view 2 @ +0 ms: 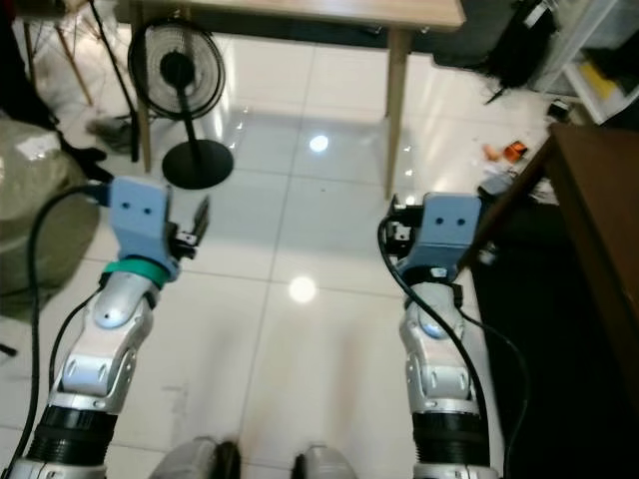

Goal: Setting the table

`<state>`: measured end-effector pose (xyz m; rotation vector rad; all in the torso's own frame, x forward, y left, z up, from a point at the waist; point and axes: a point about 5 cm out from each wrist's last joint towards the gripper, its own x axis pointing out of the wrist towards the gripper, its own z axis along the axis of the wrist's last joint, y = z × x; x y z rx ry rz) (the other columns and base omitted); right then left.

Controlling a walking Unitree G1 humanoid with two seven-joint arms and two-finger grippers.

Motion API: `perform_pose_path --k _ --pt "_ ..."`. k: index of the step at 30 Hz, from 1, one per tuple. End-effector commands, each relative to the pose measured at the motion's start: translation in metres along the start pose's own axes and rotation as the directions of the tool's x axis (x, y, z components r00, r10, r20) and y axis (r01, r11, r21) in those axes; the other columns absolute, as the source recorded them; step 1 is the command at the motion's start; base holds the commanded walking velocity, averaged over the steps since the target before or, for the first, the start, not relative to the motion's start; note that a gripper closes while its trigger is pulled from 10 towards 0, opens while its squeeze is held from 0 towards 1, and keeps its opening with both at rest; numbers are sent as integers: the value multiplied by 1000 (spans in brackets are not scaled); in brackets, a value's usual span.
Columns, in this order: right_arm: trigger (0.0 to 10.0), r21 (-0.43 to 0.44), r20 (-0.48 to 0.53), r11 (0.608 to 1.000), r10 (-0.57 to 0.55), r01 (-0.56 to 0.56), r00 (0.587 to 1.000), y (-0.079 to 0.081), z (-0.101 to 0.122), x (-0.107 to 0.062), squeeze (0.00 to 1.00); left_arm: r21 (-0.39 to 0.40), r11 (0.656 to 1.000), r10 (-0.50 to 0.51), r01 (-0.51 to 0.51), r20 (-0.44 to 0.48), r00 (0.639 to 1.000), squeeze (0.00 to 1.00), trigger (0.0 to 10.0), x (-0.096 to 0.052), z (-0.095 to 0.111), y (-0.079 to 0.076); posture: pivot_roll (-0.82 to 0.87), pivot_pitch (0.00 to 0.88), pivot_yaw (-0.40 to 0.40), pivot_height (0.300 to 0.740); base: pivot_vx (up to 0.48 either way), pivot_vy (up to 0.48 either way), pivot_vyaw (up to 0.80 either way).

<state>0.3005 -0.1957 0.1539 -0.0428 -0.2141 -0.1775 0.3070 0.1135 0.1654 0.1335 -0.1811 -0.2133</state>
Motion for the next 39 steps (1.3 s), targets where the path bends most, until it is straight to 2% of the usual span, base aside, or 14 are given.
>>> perform_pose_path --k 1,15,19,39 --pt "10000 5 -8 1000 10 -10 1000 4 -2 -2 0 3 1000 15 -15 -17 1000 0 10000 -3 -4 5 -15 0 22 740 -480 0 0" --pt "10000 10 -14 1000 6 -6 1000 4 -3 -2 0 -4 1000 15 -15 -12 1000 0 10000 -2 -3 5 -15 0 26 740 -354 0 0" --pt "10000 34 -25 999 0 1 1000 4 -4 -2 0 -25 1000 11 -11 -2 1000 0 10000 -1 0 4 -17 0 28 740 0 0 -800" --pt "10000 36 -22 999 1 -1 1000 5 -3 -1 0 -30 1000 4 -4 0 1000 0 10000 0 1 2 -14 0 32 740 0 0 -800"
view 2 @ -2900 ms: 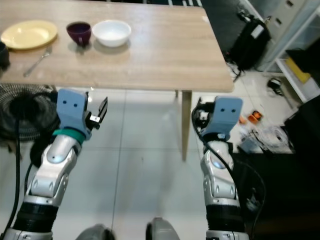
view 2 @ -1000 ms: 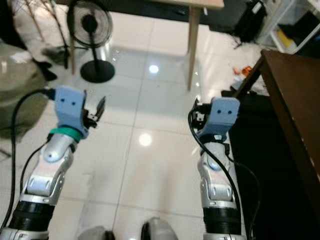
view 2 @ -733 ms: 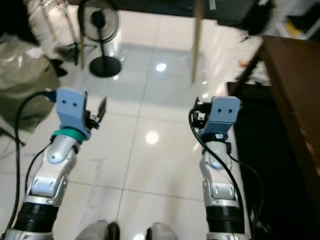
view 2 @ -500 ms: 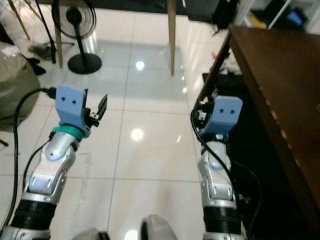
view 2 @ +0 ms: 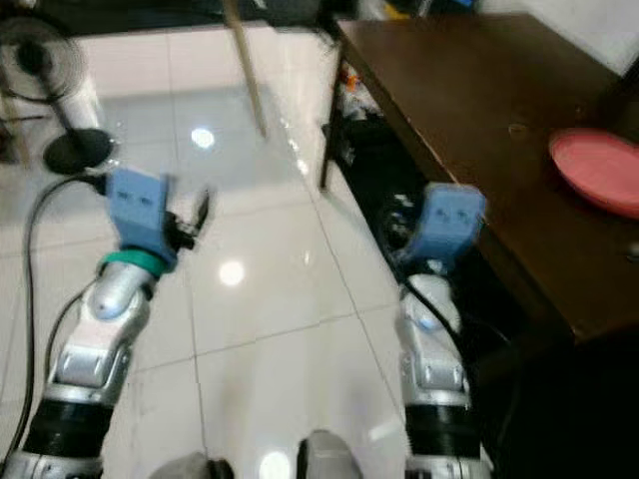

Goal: Setting the table

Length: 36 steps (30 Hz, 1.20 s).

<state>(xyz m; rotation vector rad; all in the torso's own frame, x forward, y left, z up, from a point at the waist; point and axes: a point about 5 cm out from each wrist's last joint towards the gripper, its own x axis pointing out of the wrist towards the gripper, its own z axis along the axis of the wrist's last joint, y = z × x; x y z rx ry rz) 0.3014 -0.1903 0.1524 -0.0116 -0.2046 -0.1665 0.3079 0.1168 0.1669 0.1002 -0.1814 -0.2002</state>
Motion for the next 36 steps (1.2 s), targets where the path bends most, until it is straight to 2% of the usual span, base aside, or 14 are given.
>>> perform_pose_path --k 1,36 --pt "10000 5 -9 1000 -7 7 1000 -1 -1 -1 0 2 1000 -12 12 -3 1000 0 10000 -1 0 -1 -14 0 32 740 0 0 -800" --pt "10000 12 -13 1000 -12 12 1000 0 -2 -1 0 11 1000 13 -13 12 1000 0 10000 2 6 0 -10 0 33 740 0 0 -800"
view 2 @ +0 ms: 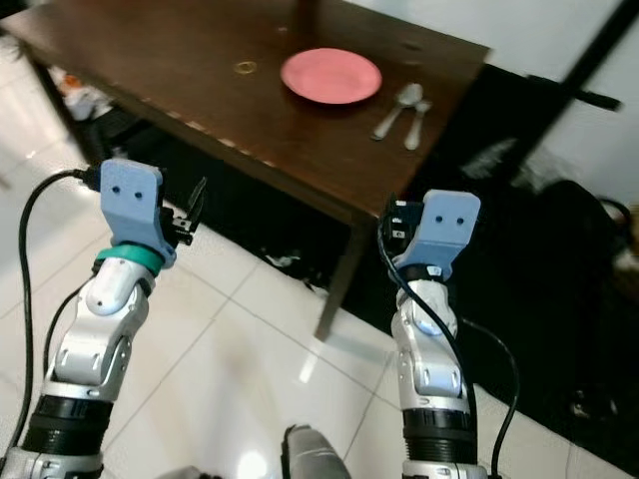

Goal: Setting the table

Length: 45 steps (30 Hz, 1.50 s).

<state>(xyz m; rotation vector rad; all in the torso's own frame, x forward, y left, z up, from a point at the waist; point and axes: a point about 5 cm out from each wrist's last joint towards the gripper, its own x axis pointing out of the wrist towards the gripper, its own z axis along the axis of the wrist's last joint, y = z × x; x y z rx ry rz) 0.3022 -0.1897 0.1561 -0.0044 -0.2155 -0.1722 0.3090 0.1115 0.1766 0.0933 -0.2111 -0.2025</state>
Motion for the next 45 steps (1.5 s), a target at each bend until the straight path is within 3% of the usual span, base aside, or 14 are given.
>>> perform_pose_path --k 1,25,29,34,45 --pt "10000 5 -22 1000 -5 5 1000 -1 -5 -2 0 17 1000 17 -17 -13 1000 0 10000 -1 -3 4 -10 0 33 740 0 0 -800" --pt "10000 13 18 1000 8 -8 1000 2 2 1 0 38 998 51 -52 18 999 0 10000 5 4 6 -10 0 35 740 436 0 -100" --pt "10000 25 1 1000 5 -5 1000 1 0 1 0 38 998 47 -48 19 999 0 10000 5 4 6 -10 0 35 740 469 0 -800" --pt "10000 11 -11 1000 -6 6 1000 -1 -2 1 0 26 1000 -3 3 16 1000 0 10000 3 4 1 -13 0 37 740 442 0 -800" --pt "10000 2 -23 1000 -29 29 999 -5 -4 0 0 -31 992 -122 122 3 993 0 10000 0 4 -10 -11 0 40 740 0 0 -743"
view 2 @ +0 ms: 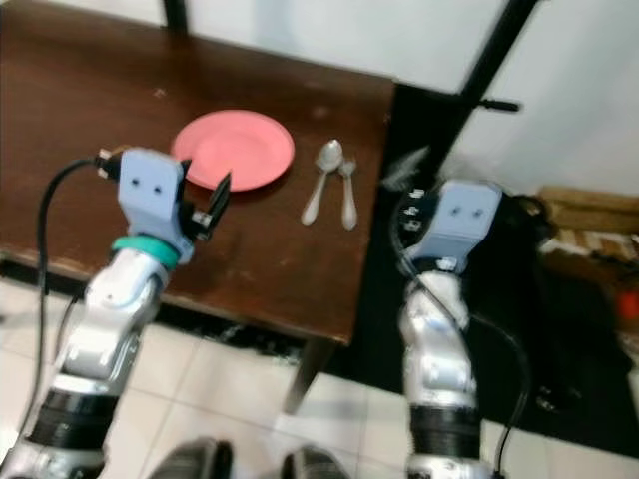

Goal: Setting the table

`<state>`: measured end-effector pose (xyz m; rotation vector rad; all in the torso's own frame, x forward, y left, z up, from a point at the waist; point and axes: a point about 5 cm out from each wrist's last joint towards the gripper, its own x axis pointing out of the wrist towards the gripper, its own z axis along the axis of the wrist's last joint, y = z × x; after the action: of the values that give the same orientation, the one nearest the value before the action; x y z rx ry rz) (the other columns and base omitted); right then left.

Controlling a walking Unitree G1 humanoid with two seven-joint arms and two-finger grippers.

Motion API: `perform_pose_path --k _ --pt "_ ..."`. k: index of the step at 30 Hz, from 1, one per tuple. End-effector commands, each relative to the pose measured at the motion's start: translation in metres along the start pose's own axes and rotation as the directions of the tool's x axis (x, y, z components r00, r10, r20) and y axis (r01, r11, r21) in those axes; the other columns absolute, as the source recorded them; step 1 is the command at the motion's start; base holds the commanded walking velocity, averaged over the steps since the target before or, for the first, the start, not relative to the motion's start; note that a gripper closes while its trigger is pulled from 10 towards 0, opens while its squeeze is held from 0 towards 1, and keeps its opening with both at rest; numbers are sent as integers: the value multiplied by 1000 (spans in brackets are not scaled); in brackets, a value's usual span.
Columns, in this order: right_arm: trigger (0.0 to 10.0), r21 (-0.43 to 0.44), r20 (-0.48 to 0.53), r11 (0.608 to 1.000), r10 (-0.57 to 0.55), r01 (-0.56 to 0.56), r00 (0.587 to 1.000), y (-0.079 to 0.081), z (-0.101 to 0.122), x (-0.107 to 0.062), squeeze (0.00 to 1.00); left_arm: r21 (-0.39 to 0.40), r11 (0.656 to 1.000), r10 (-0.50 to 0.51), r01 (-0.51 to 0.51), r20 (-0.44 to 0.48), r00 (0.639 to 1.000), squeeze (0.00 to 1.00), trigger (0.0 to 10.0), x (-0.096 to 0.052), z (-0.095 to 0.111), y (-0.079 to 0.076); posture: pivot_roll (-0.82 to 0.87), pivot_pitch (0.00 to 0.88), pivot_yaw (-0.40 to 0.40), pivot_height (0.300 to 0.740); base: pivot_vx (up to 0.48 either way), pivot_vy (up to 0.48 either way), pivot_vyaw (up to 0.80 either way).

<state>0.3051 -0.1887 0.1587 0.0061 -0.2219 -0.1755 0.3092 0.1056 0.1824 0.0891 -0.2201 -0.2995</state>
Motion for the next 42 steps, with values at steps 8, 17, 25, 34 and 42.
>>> perform_pose_path --k 8,17,25,34,42 --pt "10000 -13 -24 1000 -26 26 999 -7 -5 -3 0 -76 993 -93 89 -46 995 0 10000 -2 -4 -9 -11 0 38 740 0 0 -122" --pt "10000 -9 -14 1000 8 -9 1000 -1 -4 -3 0 -56 998 2 -7 -102 995 0 10000 2 -6 6 -4 0 35 740 0 0 0" --pt "10000 13 -10 992 124 -124 992 17 0 3 0 83 994 89 -75 -178 980 0 10000 1 -15 28 16 5 28 740 0 0 0" --pt "10000 84 -48 954 293 -288 955 51 3 22 0 159 987 28 4 -197 980 0 10000 -2 -10 49 45 37 17 740 0 0 0" --pt "10000 72 -169 899 439 -433 883 82 1 60 0 179 961 -183 212 -167 969 0 10000 -22 24 60 162 142 -15 740 0 0 0"
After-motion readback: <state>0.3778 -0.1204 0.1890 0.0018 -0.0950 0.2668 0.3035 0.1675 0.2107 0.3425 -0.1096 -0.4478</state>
